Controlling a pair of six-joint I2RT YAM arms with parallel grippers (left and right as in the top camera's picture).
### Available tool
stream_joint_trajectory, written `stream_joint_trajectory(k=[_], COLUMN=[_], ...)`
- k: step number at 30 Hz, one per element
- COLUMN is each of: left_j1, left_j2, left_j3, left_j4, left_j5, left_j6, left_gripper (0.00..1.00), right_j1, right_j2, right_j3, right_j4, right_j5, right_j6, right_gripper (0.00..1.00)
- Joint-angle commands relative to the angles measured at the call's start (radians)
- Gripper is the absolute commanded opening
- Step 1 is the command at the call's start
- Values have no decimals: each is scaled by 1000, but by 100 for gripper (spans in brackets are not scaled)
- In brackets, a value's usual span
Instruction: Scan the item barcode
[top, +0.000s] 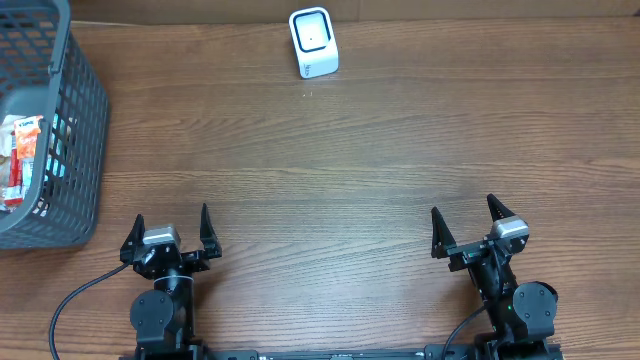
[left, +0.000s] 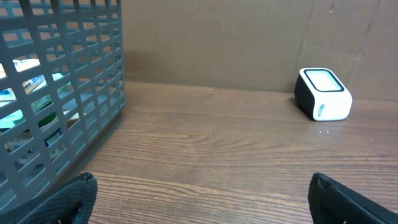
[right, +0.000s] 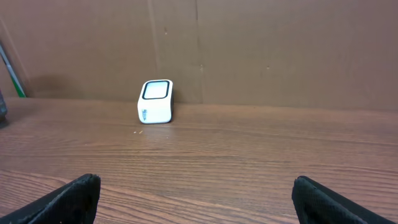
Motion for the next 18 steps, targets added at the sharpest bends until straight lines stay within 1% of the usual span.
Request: stream_joint_trajectory(k=[1, 16, 18], left_j1=[-6, -6, -6], left_j2=[-9, -9, -9], left_j3=[-3, -3, -3], left_j4=[1, 1, 21], left_j5=[6, 5, 8], left_j6=[22, 22, 21], left_gripper=[100, 100, 99], right_j1=[-4, -4, -4], right_j2=[-10, -10, -10], right_j3=[-11, -11, -11], right_j4=[3, 3, 4], right_j5=[5, 5, 5], right_j6=[3, 3, 3], right_gripper=[100, 100, 100])
